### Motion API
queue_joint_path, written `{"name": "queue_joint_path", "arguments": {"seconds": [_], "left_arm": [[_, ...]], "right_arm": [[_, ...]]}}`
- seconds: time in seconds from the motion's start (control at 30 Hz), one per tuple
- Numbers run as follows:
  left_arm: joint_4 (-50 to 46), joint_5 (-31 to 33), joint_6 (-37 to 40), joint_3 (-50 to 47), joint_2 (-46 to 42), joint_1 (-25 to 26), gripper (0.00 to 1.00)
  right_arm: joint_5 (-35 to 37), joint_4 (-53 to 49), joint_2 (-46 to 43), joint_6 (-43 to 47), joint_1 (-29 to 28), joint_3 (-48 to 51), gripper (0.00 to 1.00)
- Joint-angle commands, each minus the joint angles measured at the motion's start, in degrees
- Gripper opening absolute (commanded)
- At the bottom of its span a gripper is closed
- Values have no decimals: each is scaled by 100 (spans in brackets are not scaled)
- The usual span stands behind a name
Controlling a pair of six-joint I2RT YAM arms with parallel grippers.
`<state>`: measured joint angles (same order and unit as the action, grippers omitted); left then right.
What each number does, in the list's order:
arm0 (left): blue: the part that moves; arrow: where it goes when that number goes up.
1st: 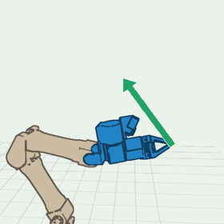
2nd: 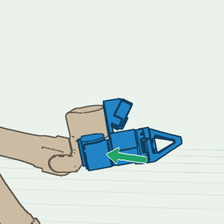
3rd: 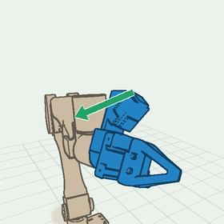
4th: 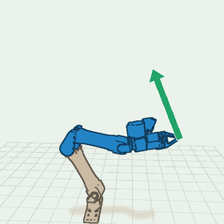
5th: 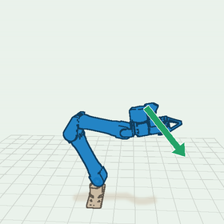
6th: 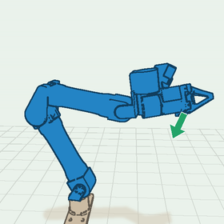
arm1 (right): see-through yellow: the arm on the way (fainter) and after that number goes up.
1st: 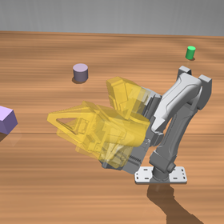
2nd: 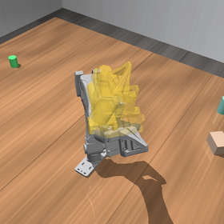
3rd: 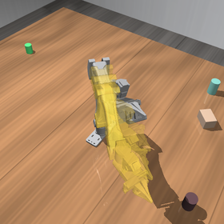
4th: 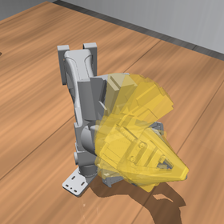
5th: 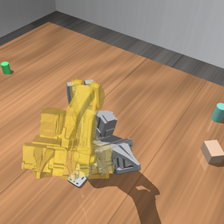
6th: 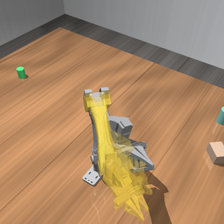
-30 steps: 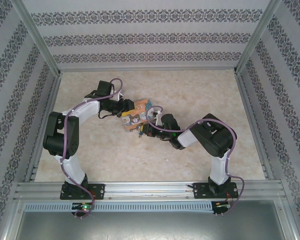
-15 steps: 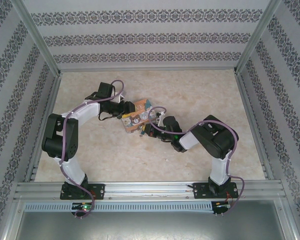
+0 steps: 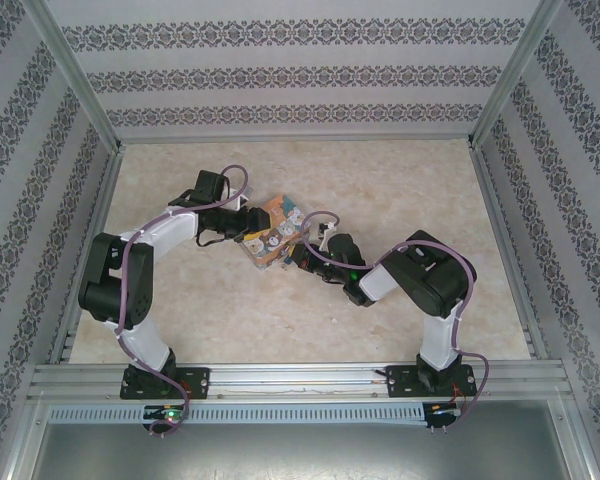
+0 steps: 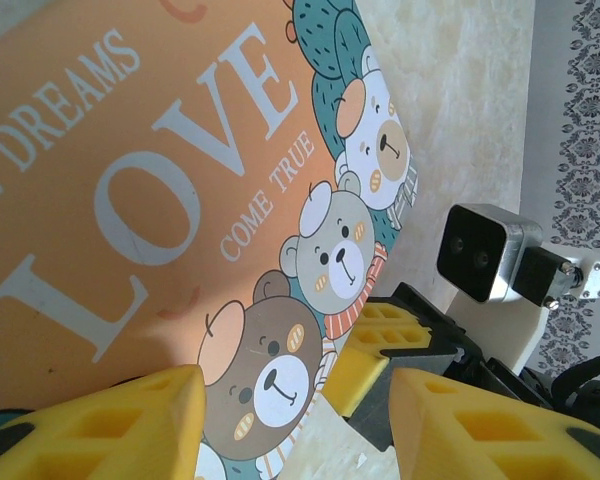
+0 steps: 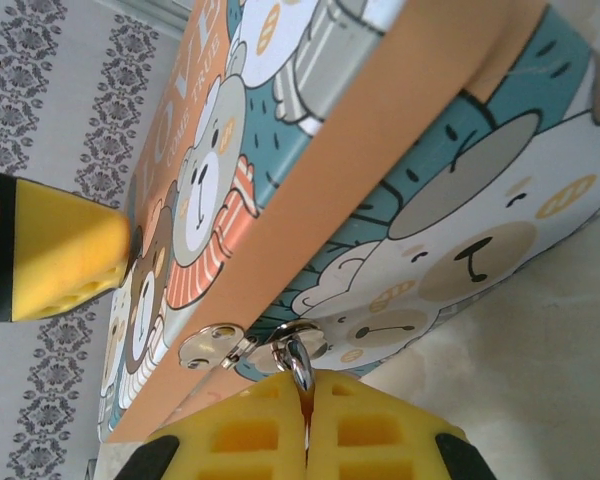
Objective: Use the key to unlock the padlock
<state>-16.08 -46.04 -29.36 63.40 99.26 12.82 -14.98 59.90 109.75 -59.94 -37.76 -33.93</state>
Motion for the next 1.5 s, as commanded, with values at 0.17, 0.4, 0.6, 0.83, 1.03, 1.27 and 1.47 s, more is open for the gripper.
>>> {"name": "queue_joint_path", "arguments": {"seconds": [0.17,0.4,0.6,0.83,1.03,1.27,1.47], "left_arm": [[-467,144,-69,-267,215,169,52],[-424,136,-69,-287,284,169,52],[-397,136,-78,-294,309,175,52],[-353,129,-119,-284,284,170,51],[-168,0,-274,-248,278,175,51],[-119,36,-291,-56,128,166,52],[-251,233,-110,145,-170,135,52]], "right_arm": [[470,400,116,-292,31,10,0],[549,443,143,-471,44,-17,0],[601,426,173,-630,80,-76,0],[711,339,82,-573,135,-72,0],[786,290,-87,-450,242,40,0],[788,-136,-528,-124,333,226,0],[856,-1139,-1381,440,367,444,0]]}}
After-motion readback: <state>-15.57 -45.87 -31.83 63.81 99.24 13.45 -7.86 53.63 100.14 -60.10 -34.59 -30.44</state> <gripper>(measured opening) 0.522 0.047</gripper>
